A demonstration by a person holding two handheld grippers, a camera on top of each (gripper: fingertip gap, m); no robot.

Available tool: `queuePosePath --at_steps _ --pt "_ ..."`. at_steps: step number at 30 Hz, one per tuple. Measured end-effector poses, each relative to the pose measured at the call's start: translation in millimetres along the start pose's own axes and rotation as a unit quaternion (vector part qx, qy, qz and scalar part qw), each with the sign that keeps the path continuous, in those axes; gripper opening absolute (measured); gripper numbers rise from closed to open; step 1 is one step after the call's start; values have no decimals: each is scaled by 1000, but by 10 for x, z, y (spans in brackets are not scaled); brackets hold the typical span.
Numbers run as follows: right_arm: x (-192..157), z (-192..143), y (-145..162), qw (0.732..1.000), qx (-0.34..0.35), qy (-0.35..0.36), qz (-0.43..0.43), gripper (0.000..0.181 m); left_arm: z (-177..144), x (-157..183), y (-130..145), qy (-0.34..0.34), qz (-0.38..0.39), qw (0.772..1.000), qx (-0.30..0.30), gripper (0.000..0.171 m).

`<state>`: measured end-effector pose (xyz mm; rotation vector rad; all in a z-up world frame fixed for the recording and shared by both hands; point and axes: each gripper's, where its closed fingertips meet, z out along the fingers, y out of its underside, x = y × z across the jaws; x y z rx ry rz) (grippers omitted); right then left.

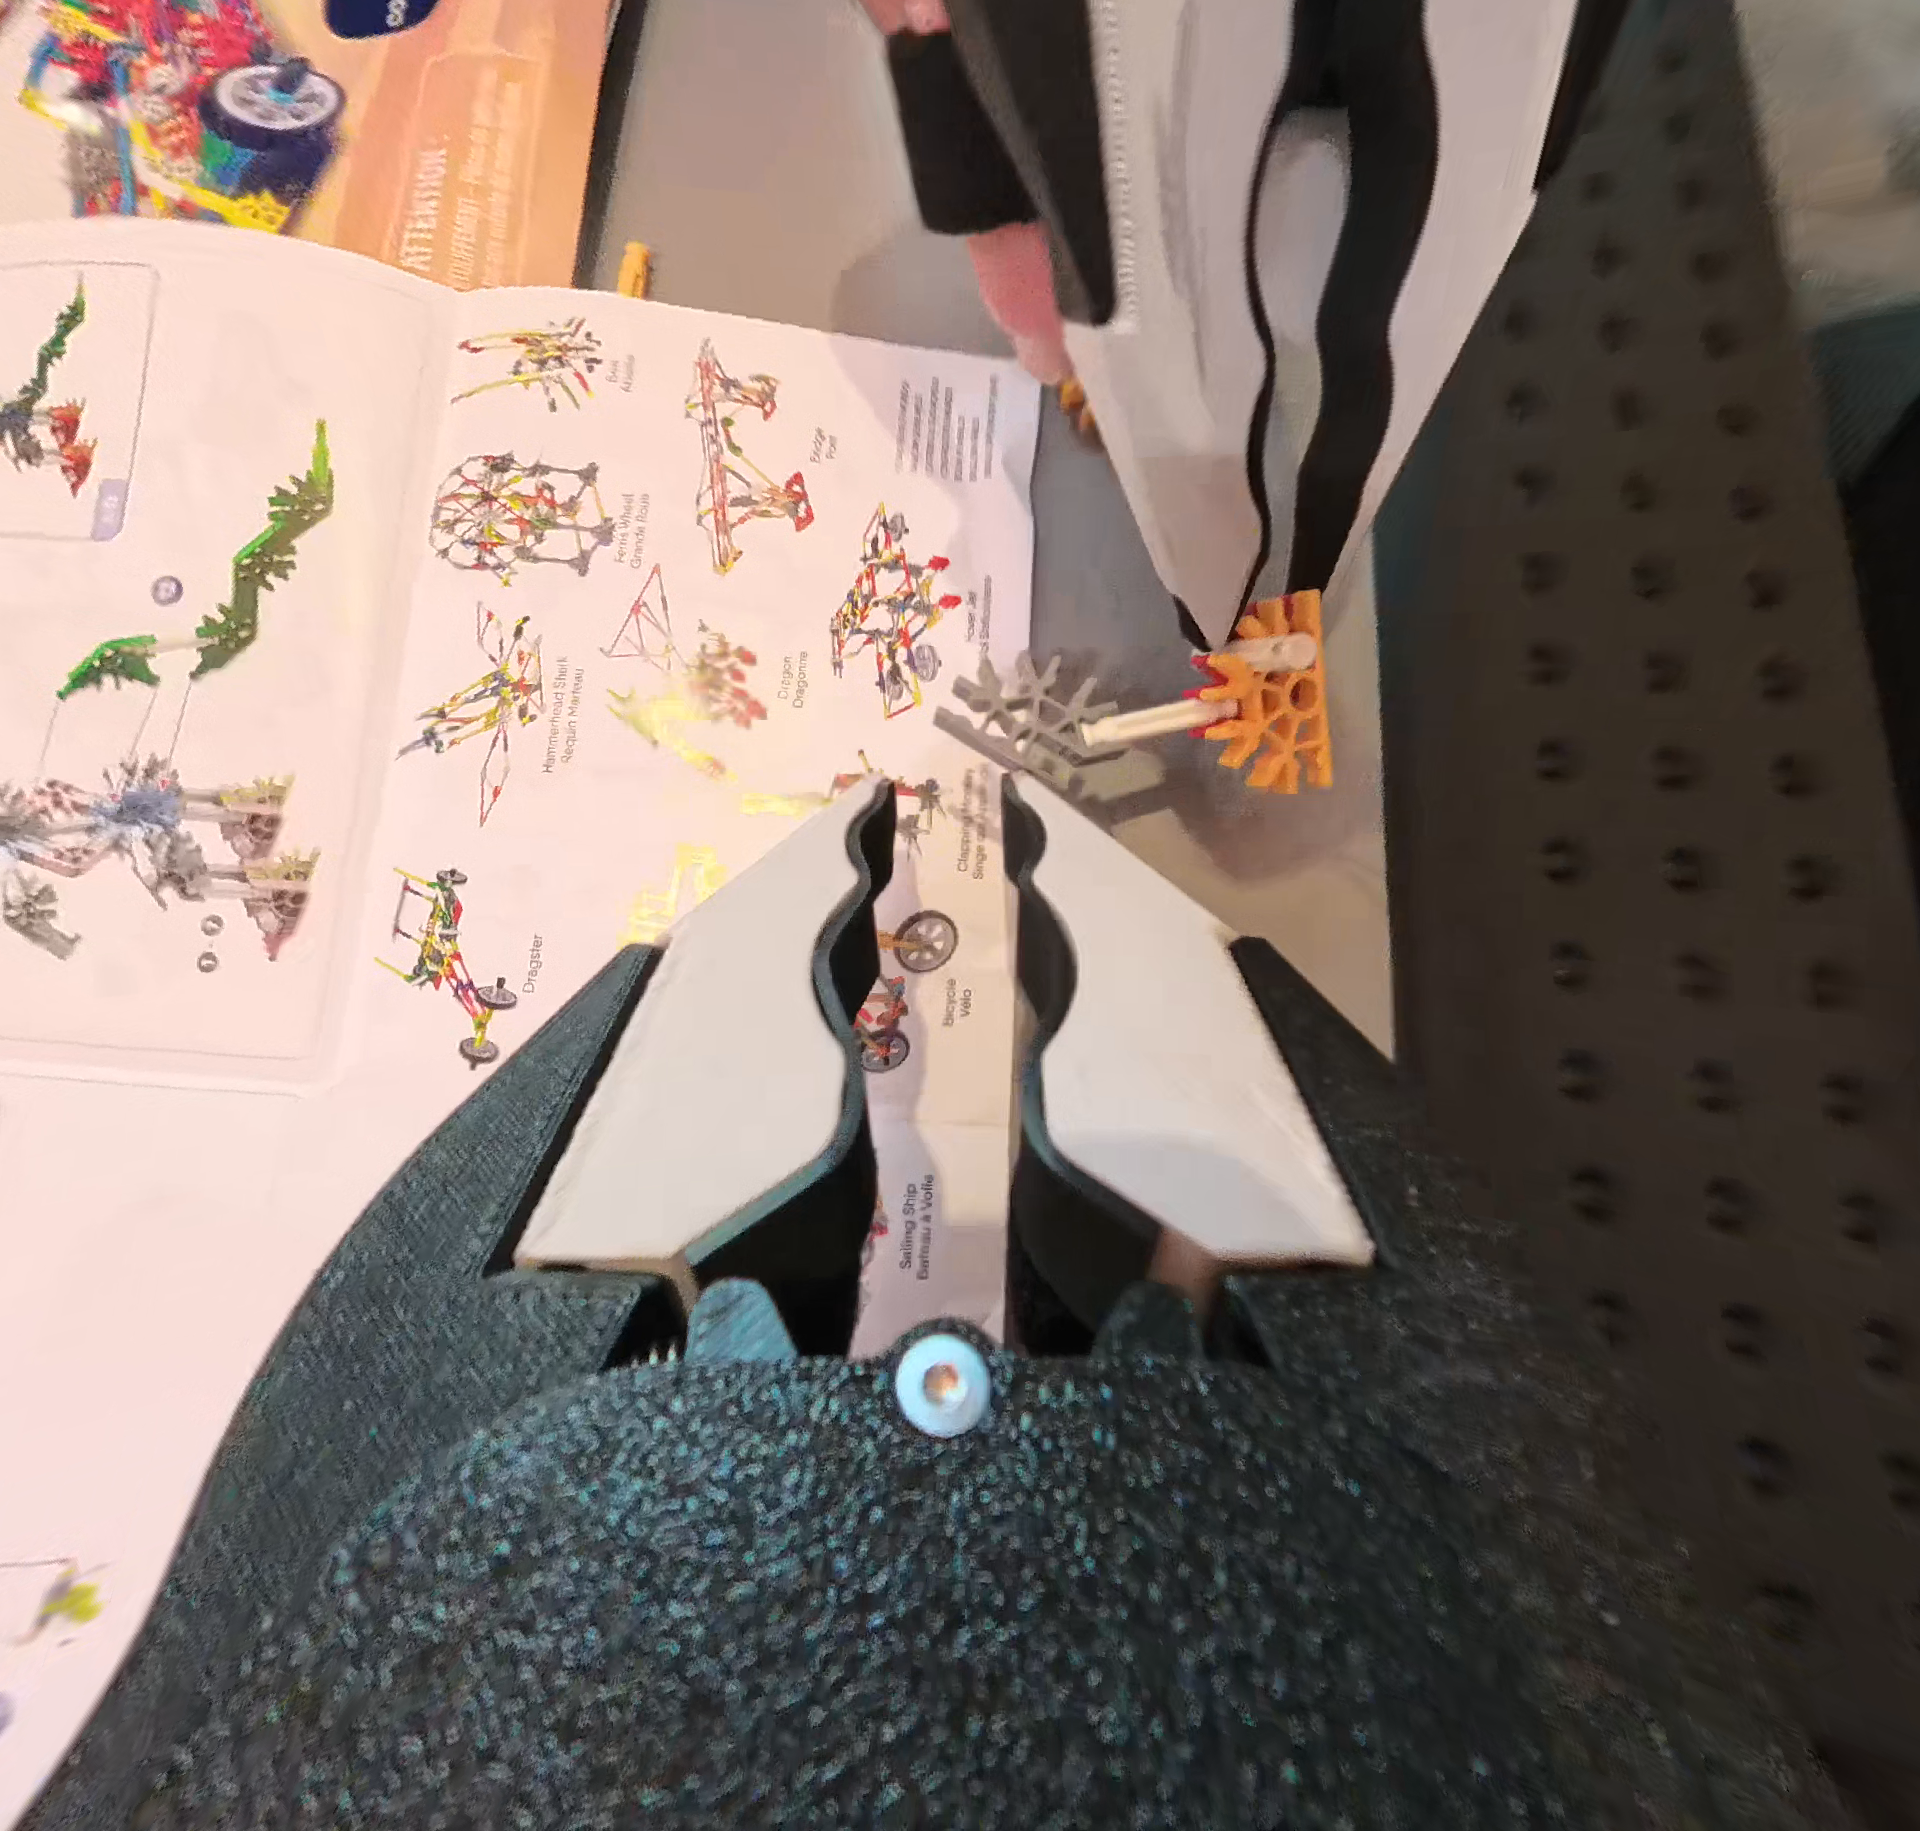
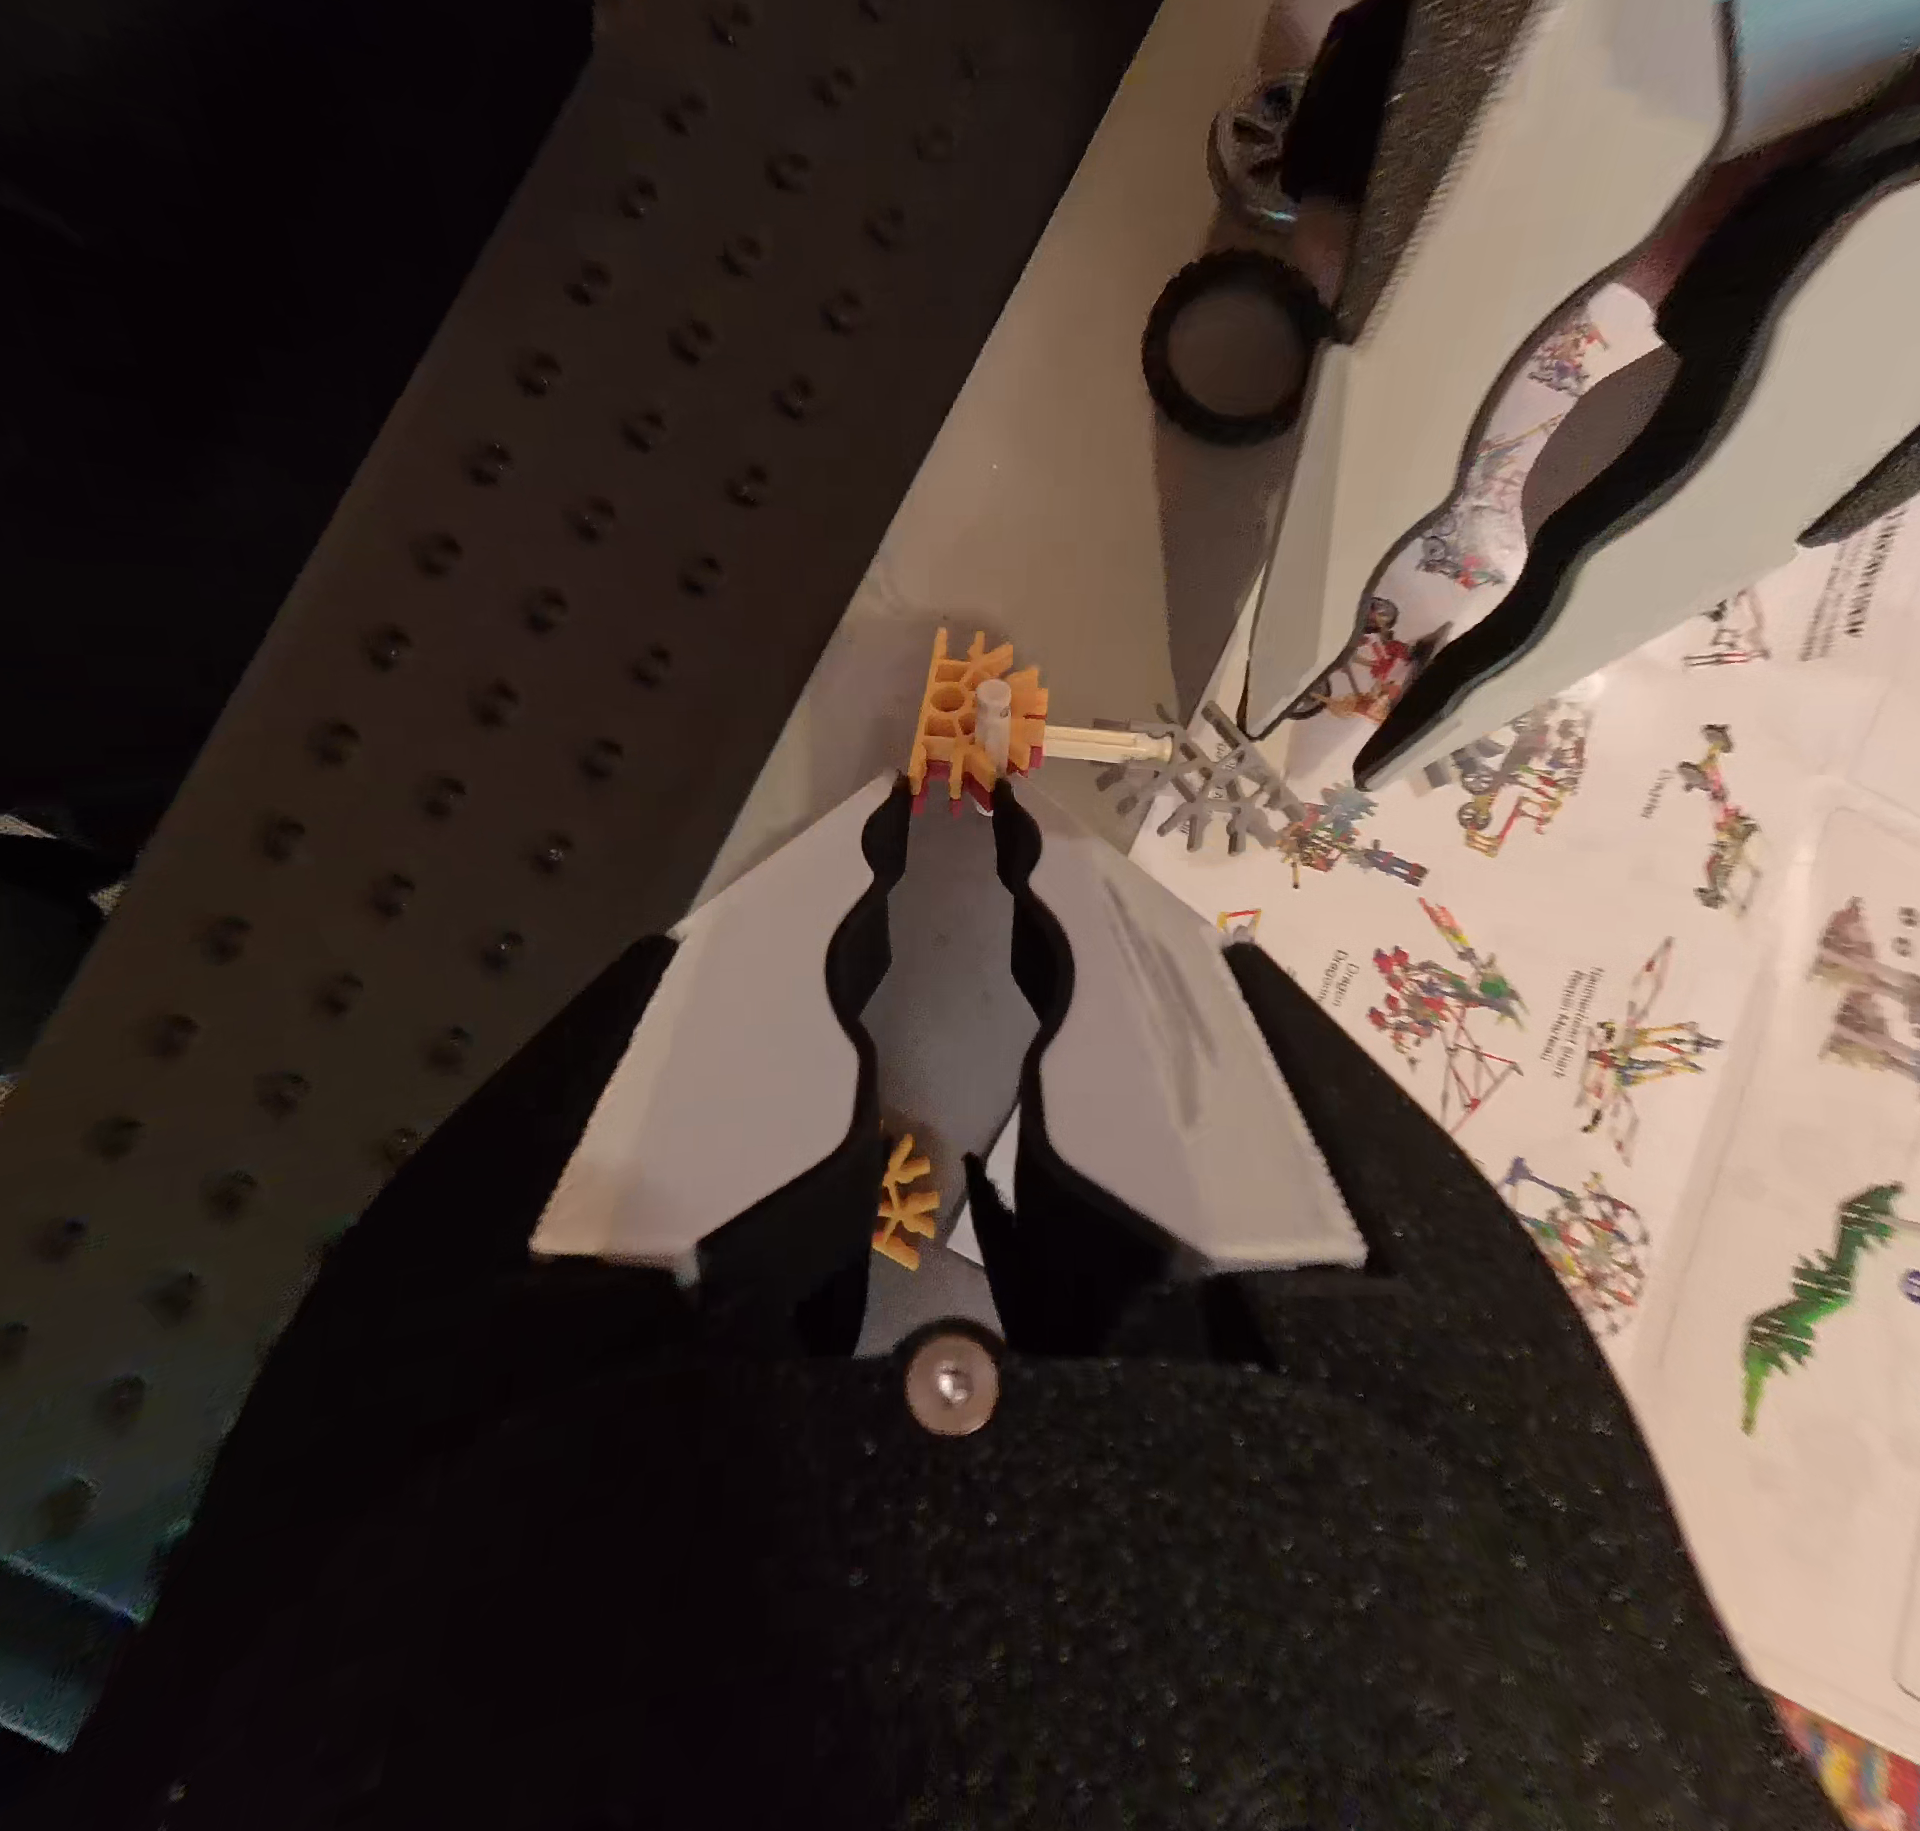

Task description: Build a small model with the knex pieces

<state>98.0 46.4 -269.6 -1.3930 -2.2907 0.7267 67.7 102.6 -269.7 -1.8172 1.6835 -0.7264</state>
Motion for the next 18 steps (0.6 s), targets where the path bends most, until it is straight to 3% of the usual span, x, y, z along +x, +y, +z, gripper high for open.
queuePosePath --at_steps 4,12,18 --pt "94 -47 5 998 -22 49 -41 15 -105 -32 -60 38 -60 997 39 29" --pt "268 -115 -6 986 -45 127 -100 15 -136 -21 -141 42 -61 996 57 32" --pt "377 -162 -33 975 -50 172 -131 15 -166 -86 -215 26 -63 994 82 18"
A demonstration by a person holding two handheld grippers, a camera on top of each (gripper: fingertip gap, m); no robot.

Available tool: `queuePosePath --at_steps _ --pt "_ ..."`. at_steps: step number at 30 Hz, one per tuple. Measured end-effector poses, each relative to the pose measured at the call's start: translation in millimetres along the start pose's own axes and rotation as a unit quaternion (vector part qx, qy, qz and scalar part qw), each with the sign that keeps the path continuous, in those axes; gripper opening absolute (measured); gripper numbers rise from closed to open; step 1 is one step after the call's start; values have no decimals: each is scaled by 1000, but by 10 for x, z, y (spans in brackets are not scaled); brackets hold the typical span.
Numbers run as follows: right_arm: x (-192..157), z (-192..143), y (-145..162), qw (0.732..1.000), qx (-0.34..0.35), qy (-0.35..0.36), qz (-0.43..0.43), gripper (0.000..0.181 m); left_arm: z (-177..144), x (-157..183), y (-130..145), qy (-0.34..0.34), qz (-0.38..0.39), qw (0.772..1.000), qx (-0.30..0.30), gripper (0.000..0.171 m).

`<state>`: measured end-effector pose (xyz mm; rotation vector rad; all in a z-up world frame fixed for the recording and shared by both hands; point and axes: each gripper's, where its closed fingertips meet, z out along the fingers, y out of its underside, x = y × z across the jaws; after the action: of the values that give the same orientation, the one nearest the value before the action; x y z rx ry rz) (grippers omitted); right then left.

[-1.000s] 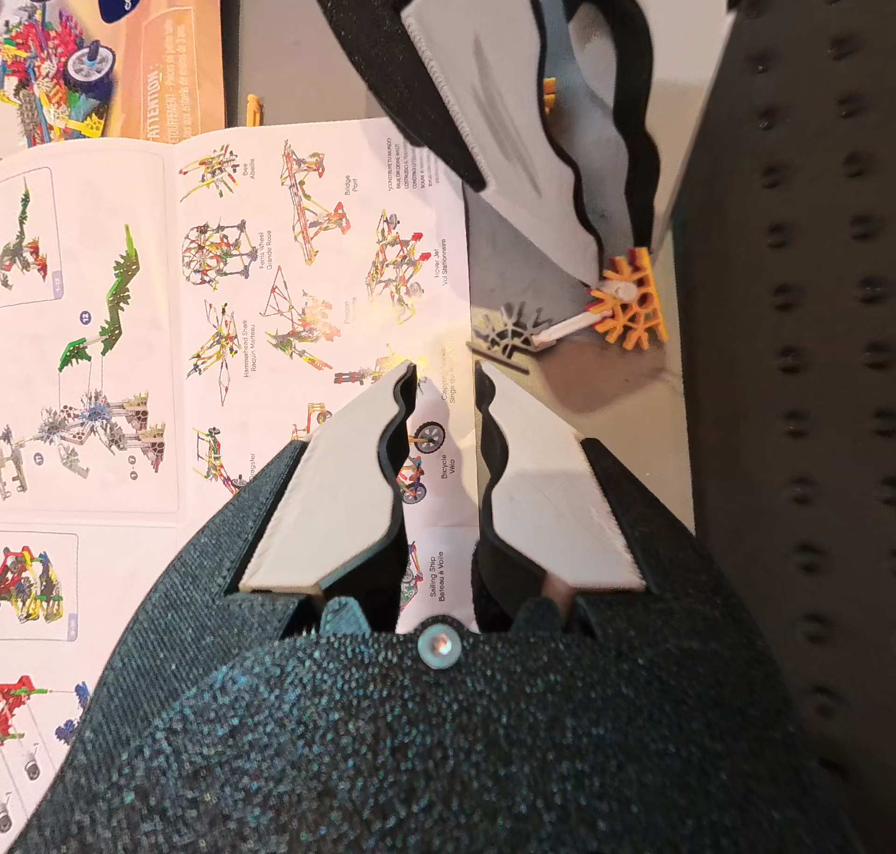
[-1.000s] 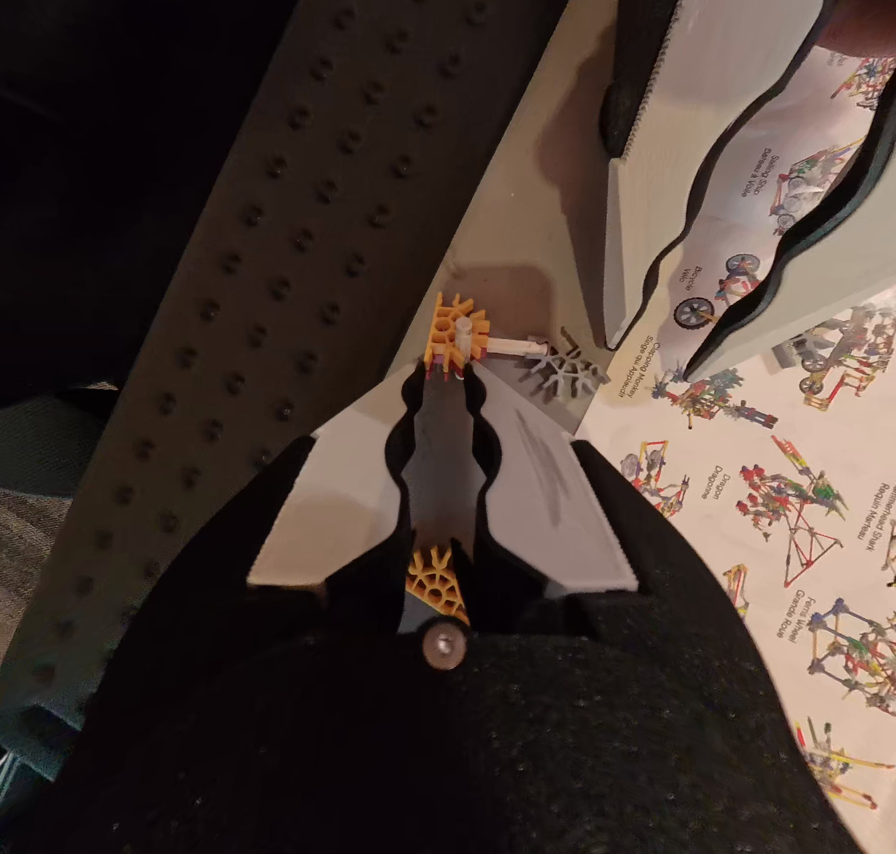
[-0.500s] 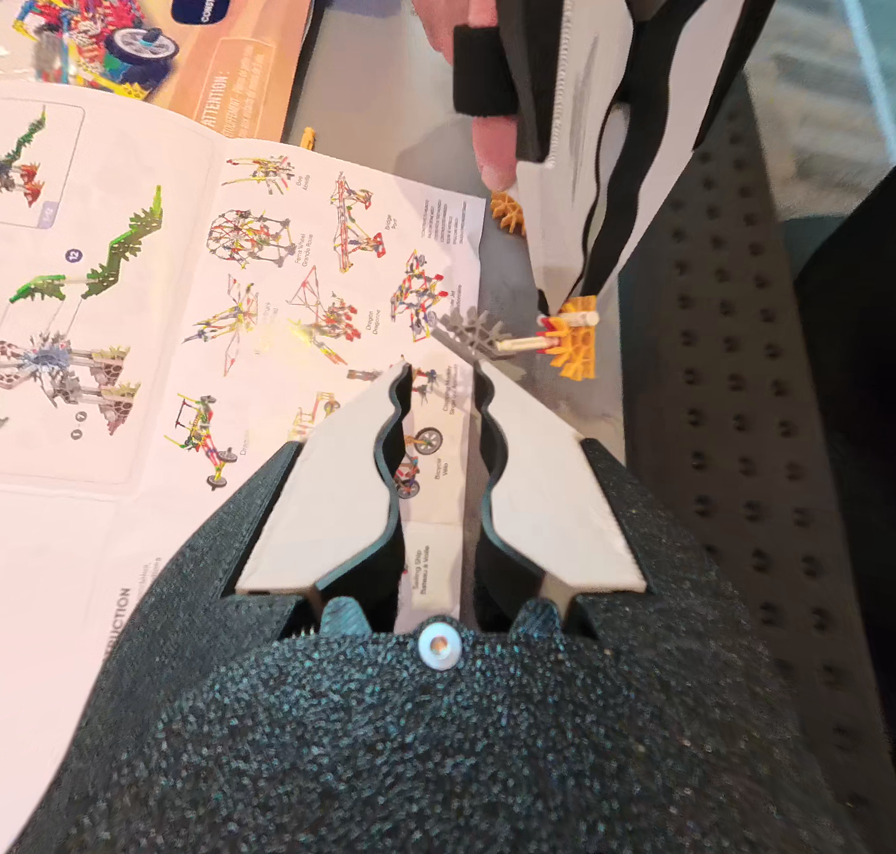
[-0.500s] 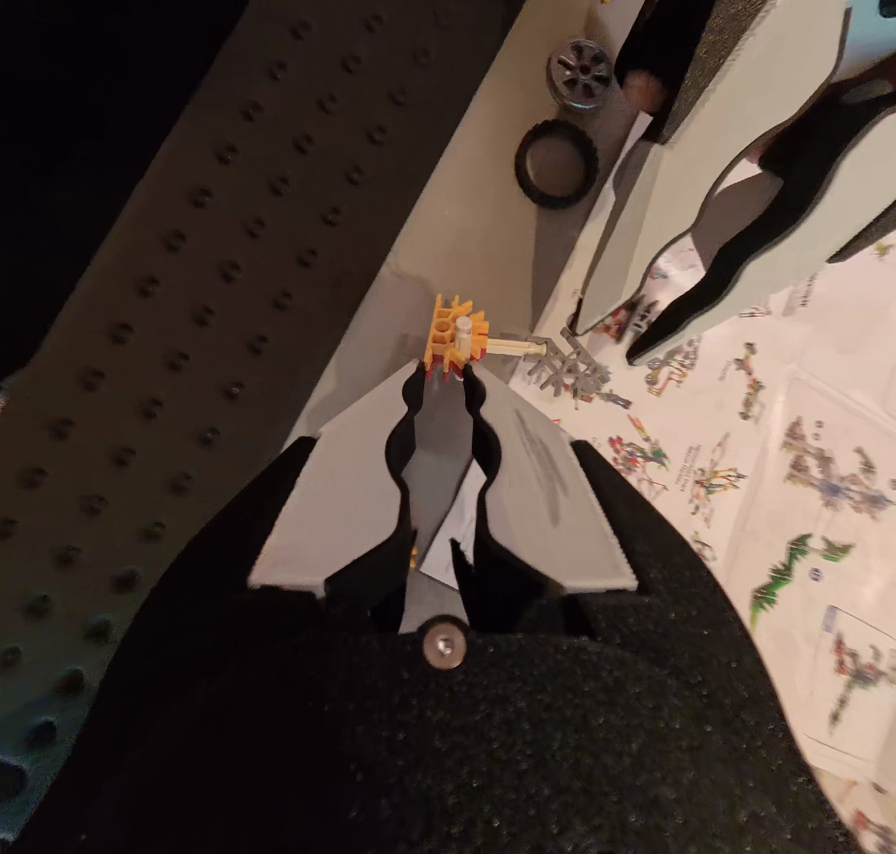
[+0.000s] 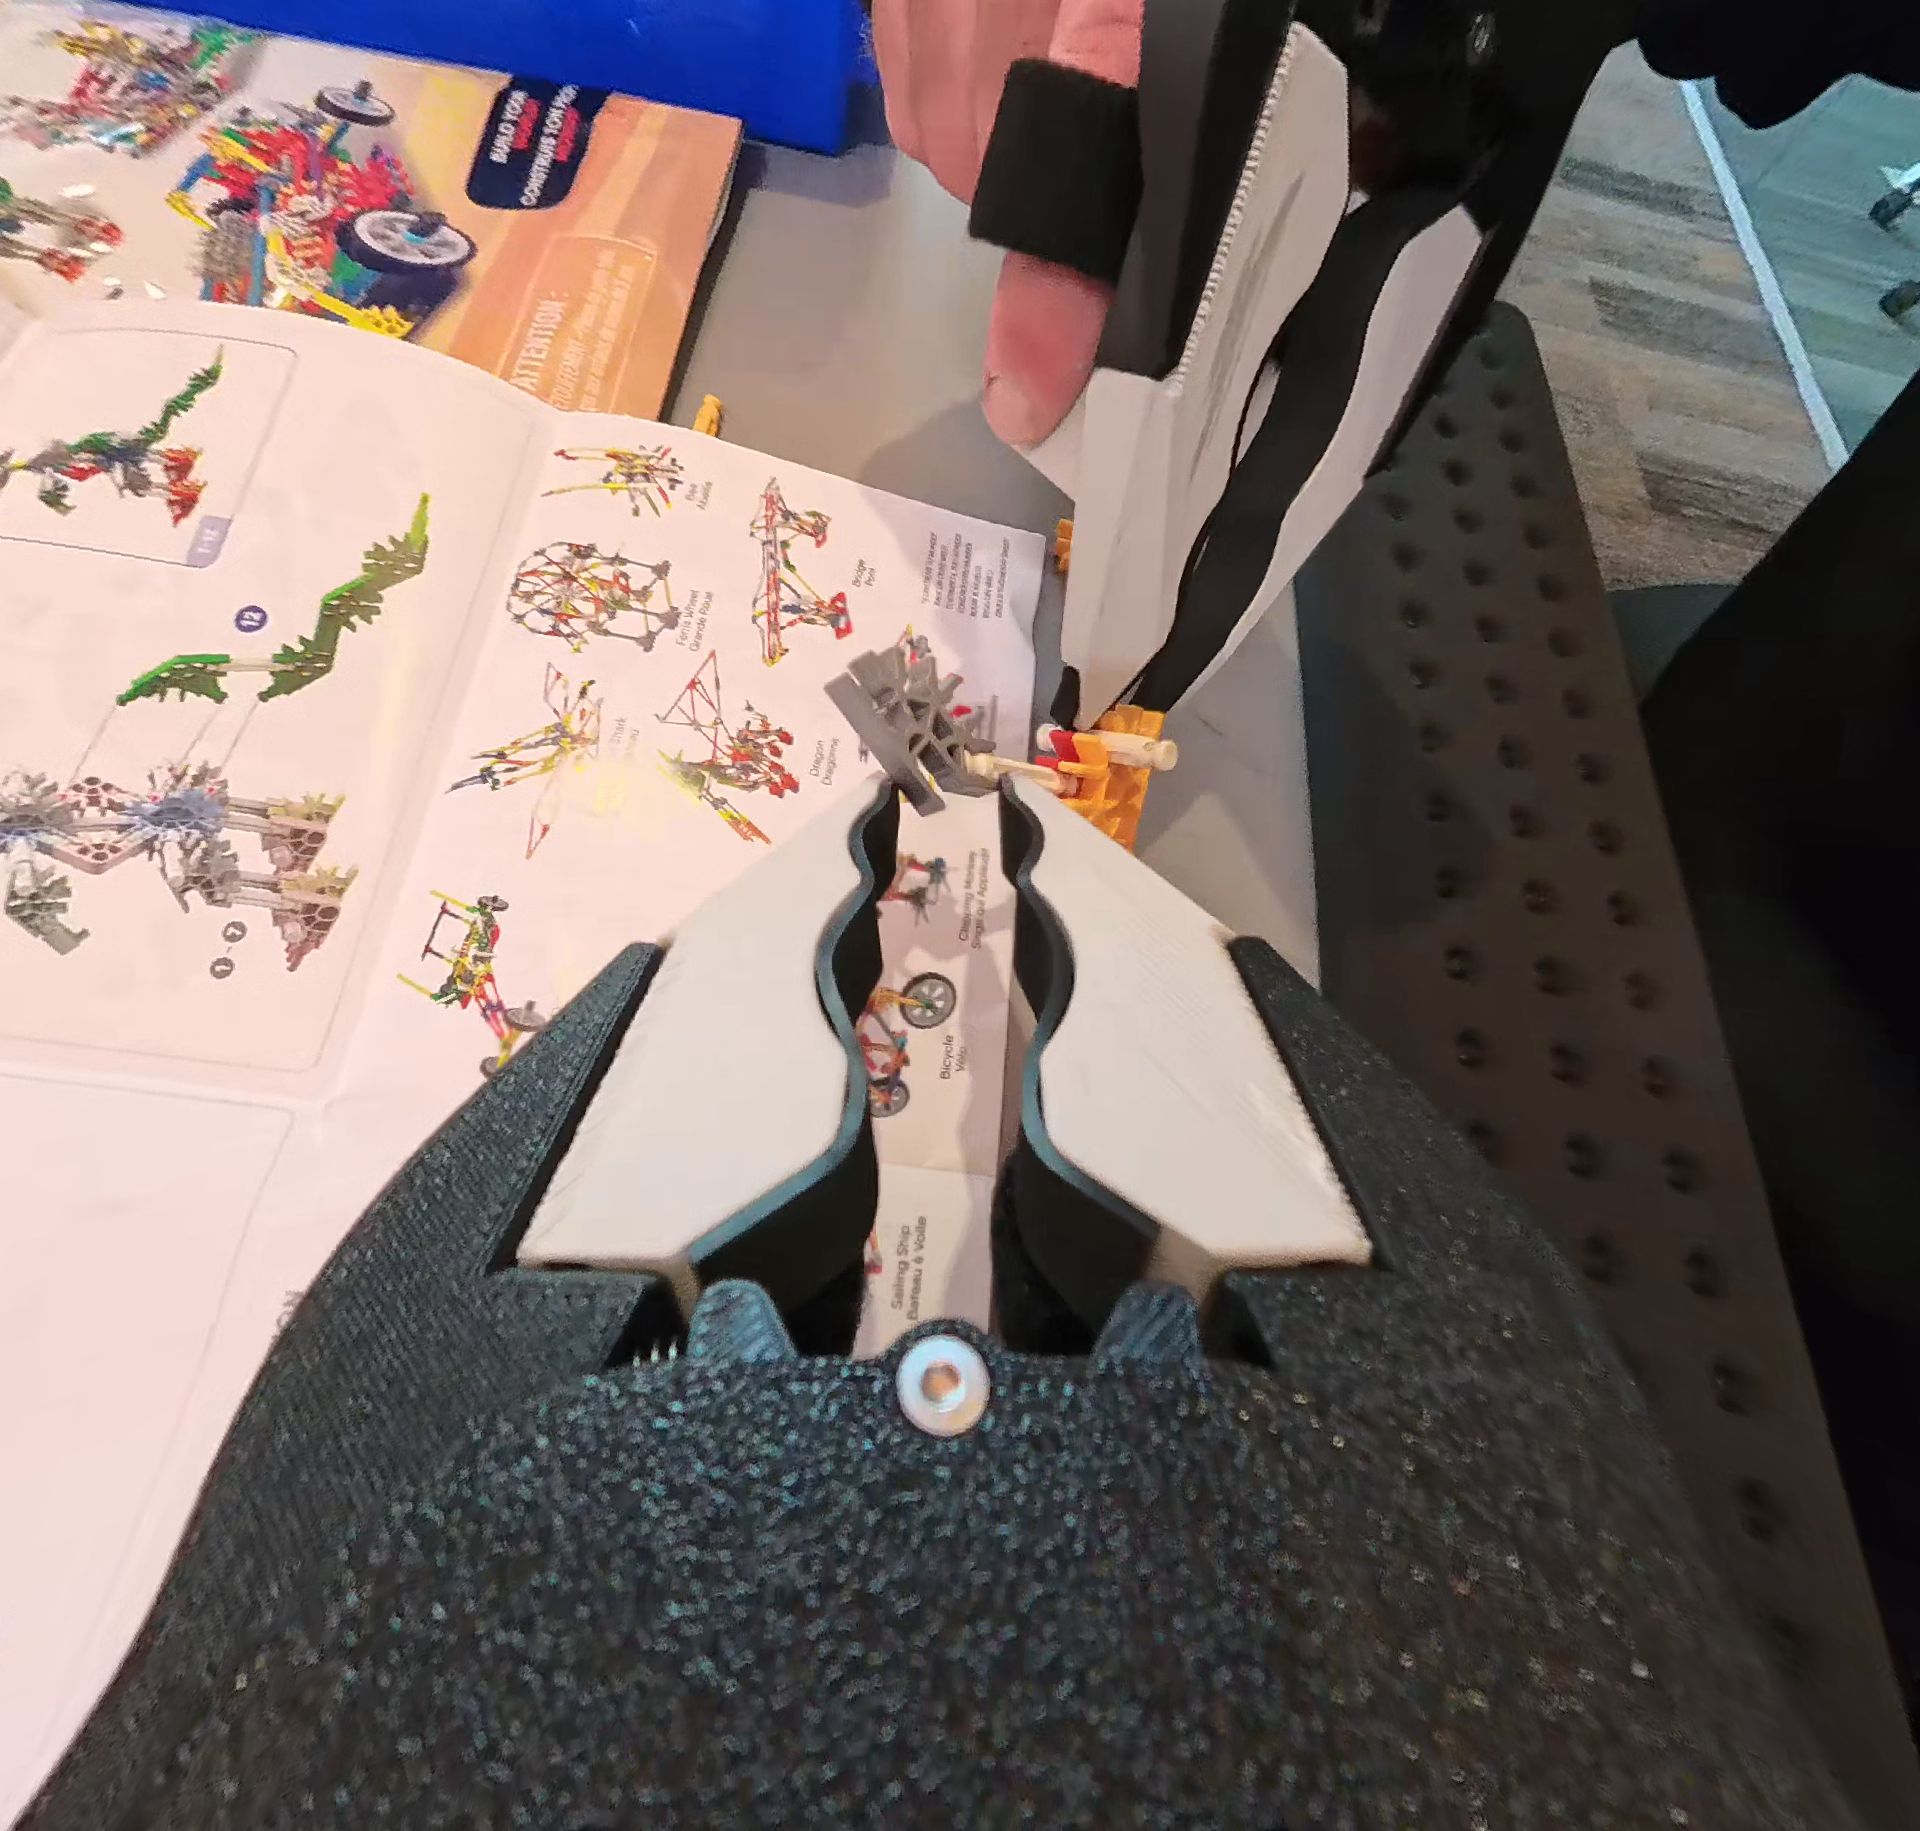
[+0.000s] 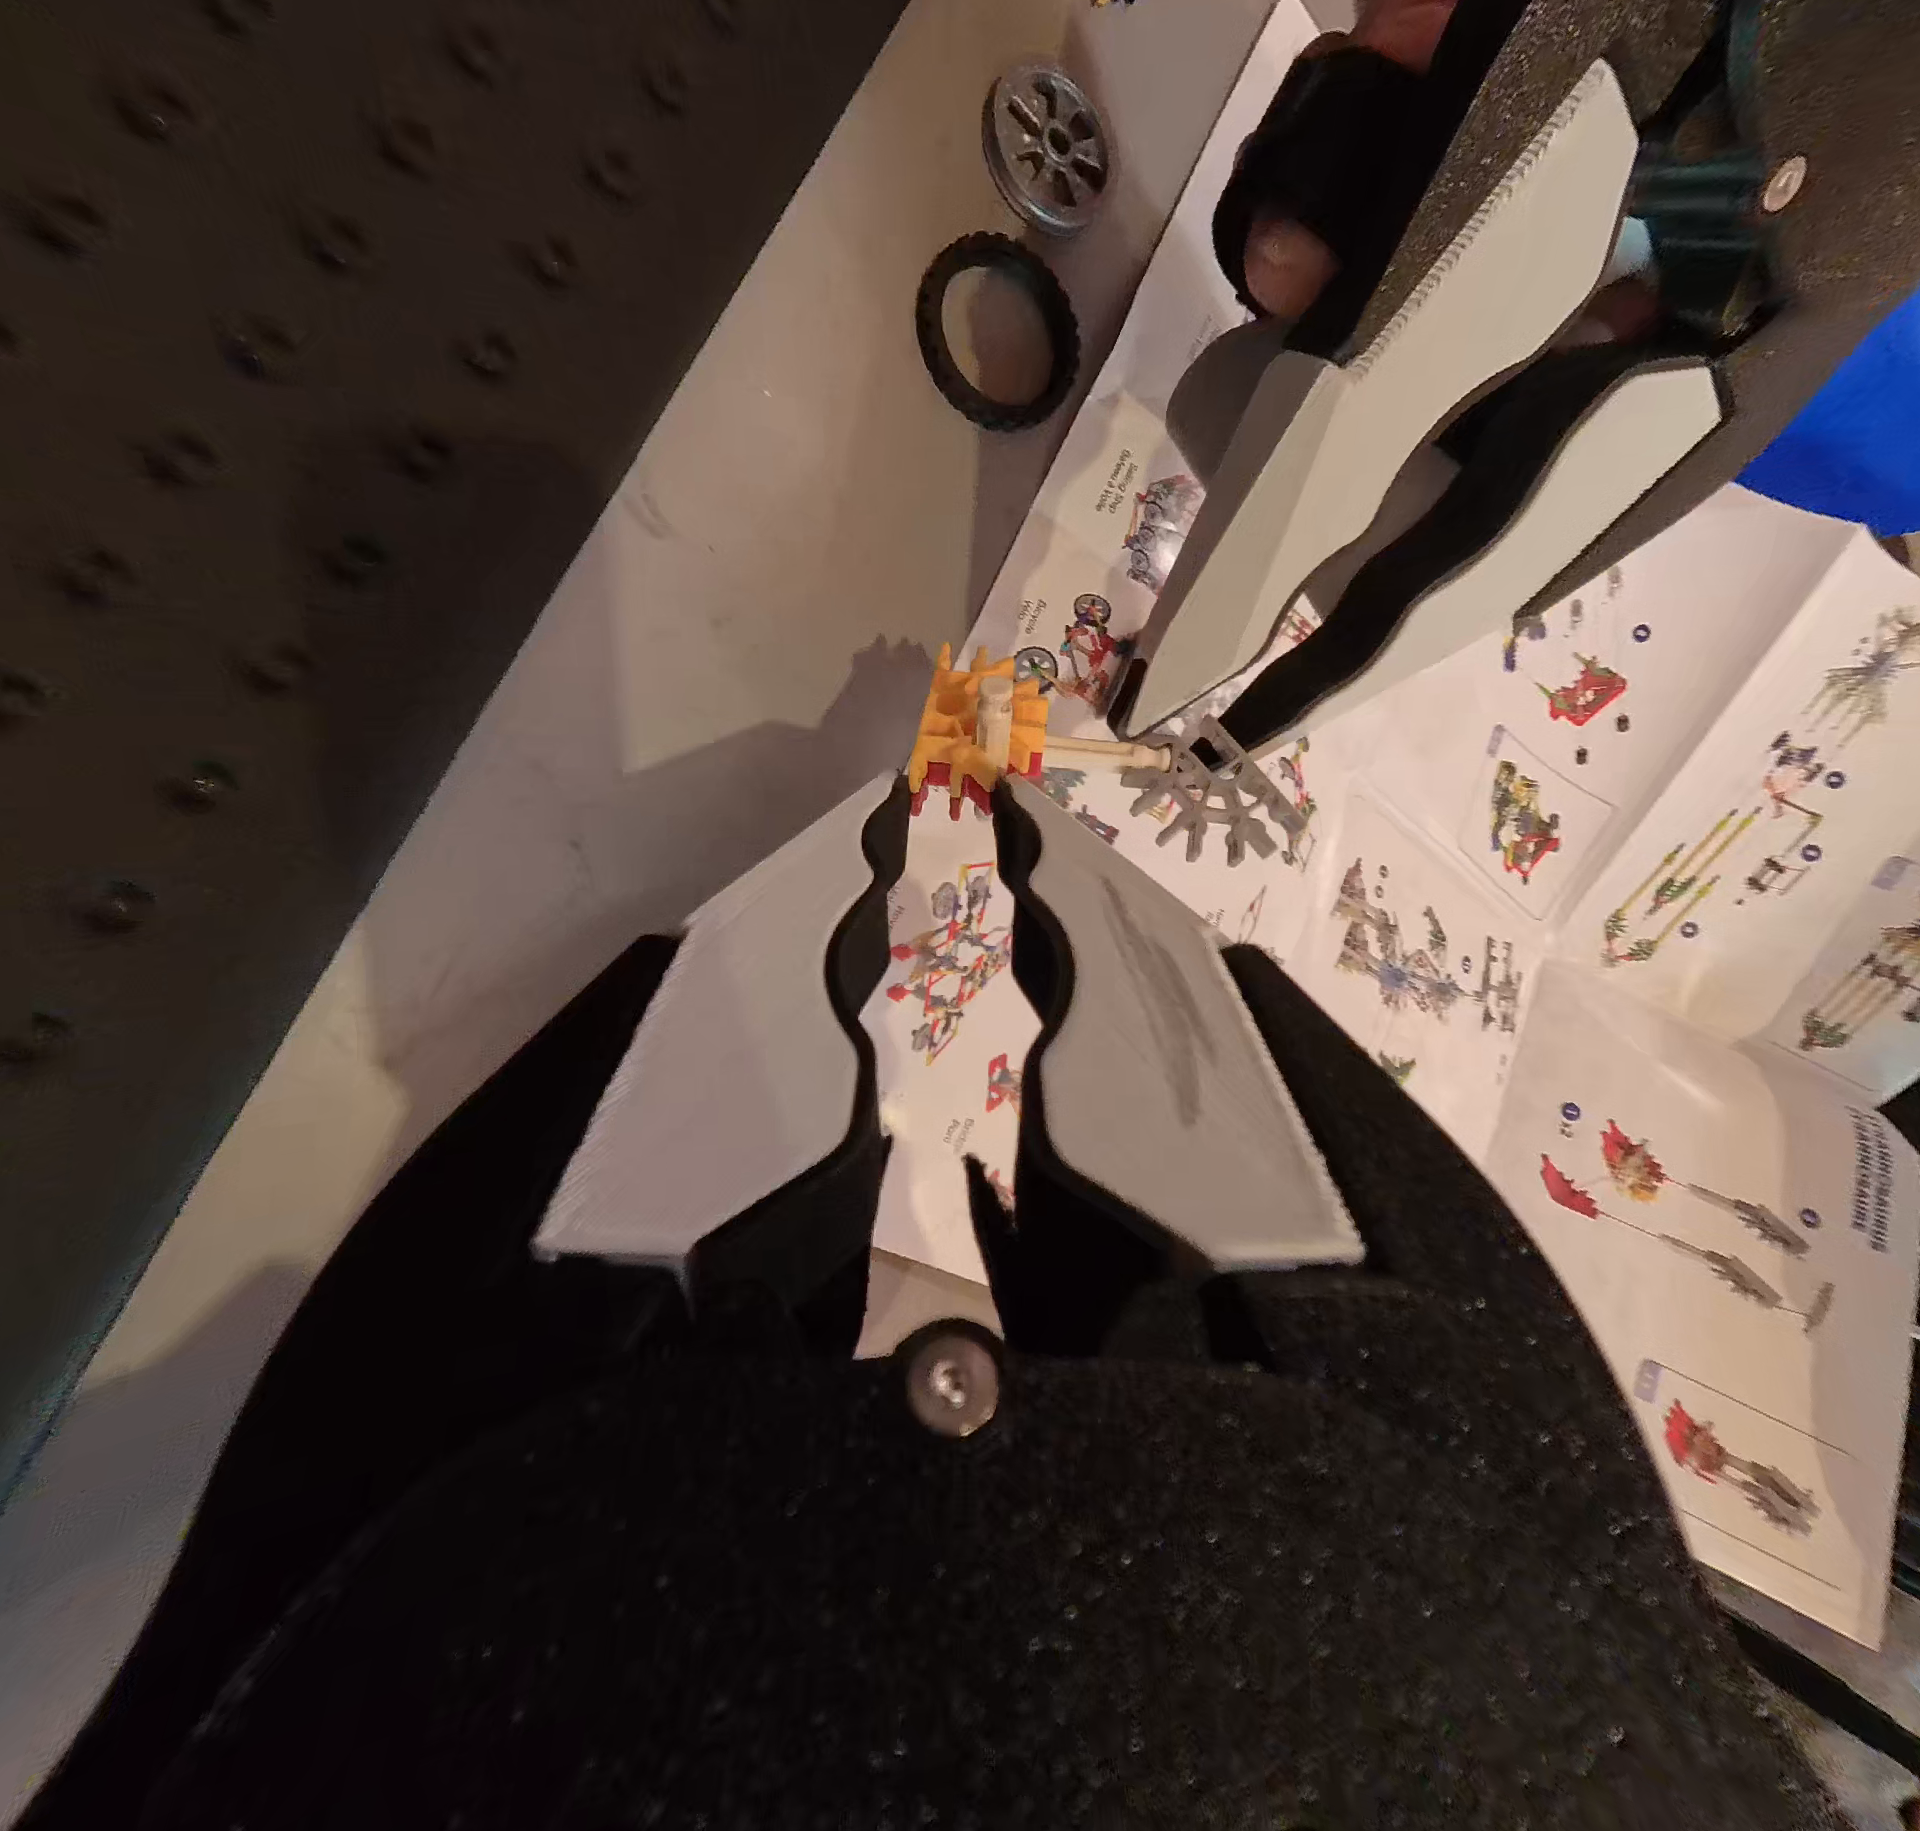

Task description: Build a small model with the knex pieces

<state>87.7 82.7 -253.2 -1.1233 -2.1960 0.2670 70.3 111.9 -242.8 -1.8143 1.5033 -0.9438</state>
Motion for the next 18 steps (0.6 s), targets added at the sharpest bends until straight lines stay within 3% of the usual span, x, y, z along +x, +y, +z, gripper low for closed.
queuePosePath --at_steps 5,14,18 --pt "61 -25 2 1000 16 13 6 16 -45 -31 -86 -5 0 1000 29 16" --pt "212 -184 -143 993 103 27 50 15 -222 0 -323 29 -37 993 104 14" --pt "229 -177 -141 995 81 48 20 15 -272 -73 -368 17 -51 992 113 36"
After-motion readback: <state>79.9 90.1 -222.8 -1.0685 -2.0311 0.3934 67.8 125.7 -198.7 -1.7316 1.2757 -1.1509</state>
